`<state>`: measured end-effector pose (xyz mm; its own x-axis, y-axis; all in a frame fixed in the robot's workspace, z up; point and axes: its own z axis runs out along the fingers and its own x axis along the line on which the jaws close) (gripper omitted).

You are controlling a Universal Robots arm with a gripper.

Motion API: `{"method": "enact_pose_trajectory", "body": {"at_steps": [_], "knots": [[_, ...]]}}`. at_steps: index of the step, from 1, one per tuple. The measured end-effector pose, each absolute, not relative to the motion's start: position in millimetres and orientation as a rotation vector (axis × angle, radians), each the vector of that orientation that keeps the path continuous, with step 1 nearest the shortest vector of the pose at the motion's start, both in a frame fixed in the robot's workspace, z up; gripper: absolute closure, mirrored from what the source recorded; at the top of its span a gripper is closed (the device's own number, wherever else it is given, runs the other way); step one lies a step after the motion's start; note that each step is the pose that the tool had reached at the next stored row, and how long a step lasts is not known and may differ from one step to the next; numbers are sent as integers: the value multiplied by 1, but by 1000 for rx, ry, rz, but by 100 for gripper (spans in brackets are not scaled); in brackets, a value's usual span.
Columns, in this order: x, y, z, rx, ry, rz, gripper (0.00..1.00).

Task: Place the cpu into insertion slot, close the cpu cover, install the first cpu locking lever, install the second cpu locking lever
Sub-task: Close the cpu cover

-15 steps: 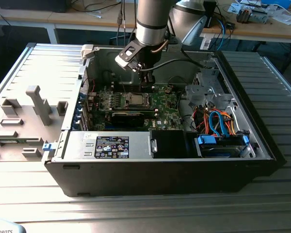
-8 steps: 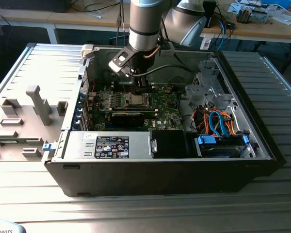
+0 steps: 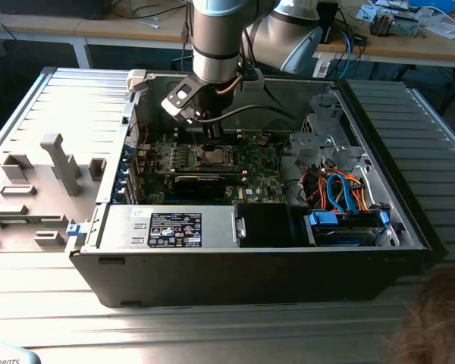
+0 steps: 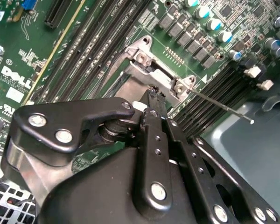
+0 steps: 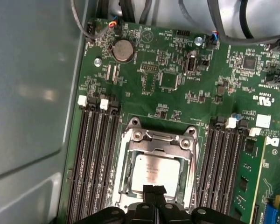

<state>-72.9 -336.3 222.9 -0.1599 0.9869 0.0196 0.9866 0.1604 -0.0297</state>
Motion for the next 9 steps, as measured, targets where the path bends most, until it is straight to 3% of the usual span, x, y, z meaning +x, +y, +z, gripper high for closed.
{"method": "enact_pose_trajectory", "body": {"at_steps": [9], "knots": [[-84,-336,221,-2014,-2367,15,89]]}}
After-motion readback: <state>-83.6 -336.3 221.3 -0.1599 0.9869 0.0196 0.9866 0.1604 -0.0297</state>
